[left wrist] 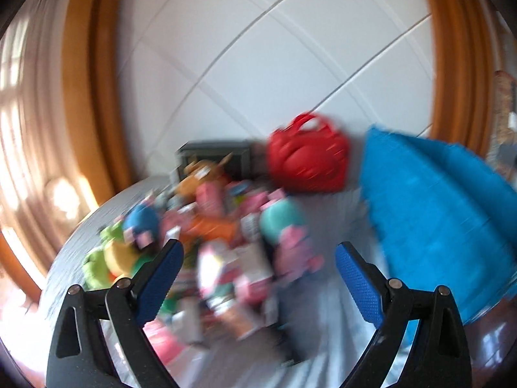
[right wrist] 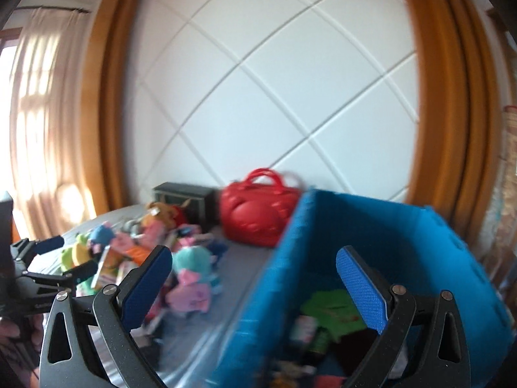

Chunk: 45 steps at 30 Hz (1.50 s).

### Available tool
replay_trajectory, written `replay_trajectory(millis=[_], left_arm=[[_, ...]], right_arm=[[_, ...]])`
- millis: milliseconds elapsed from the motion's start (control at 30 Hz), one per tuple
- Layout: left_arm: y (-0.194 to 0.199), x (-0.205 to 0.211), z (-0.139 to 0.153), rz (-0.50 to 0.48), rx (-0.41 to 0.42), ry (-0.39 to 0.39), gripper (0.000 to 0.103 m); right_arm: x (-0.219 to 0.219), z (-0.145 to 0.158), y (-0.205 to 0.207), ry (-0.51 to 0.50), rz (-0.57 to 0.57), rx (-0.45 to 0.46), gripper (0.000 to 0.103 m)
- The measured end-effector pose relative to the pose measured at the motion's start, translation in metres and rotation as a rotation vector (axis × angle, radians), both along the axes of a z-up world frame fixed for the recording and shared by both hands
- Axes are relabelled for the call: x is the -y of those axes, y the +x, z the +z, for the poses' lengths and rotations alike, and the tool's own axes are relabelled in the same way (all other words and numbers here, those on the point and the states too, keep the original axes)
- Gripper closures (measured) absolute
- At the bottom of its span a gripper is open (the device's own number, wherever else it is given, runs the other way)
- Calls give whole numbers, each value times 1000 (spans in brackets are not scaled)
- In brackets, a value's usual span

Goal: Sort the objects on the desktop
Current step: 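Withdraw both open tools from the crate back toward the bed, then grasp the pink flower tissue pack with left tool while right tool grasps black bag roll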

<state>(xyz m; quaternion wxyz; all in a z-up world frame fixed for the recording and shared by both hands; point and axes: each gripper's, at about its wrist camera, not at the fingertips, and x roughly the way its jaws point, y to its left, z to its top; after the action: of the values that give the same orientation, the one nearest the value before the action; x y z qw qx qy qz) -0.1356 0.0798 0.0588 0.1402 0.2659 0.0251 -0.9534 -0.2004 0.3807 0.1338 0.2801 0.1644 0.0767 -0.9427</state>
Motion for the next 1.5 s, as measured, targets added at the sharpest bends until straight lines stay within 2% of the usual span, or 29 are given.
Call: replay_trajectory(millis=[167, 300, 400, 500, 667, 700, 767, 867, 1000, 1100, 1433, 1500], left_arm=[[26, 77, -44, 62, 129, 9, 7], [40, 127, -92, 45, 267, 41, 7], [40, 146, -126, -15, 352, 80, 7], [33, 155, -155, -70, 418, 82, 7], [12, 172, -191, -95, 506, 80, 7], [9, 175, -195, -114, 511, 100, 7], [4, 182, -202, -137, 514, 141, 0], [-3, 185, -212, -206, 524, 201, 0], [-11, 177, -226, -218, 547, 133, 0], [-6, 178, -225, -212, 527, 137, 2], [37, 226, -216, 19, 500, 171, 3], [41, 235, -216, 51, 499, 183, 3]], right_arm=[[57, -21, 4, 38, 70, 61, 0], [99, -52, 0, 76, 110, 151, 0], [123, -82, -5, 105, 121, 251, 0], [142, -116, -11, 142, 124, 348, 0], [159, -176, -21, 220, 85, 497, 0], [161, -187, -23, 233, 77, 527, 0], [162, -211, -25, 265, 48, 584, 0], [163, -236, -26, 291, 20, 650, 0], [166, -260, -25, 311, -8, 708, 0], [173, -273, -24, 321, -10, 732, 0], [210, -316, -40, 419, -8, 779, 1], [218, -319, -47, 434, 0, 775, 14]])
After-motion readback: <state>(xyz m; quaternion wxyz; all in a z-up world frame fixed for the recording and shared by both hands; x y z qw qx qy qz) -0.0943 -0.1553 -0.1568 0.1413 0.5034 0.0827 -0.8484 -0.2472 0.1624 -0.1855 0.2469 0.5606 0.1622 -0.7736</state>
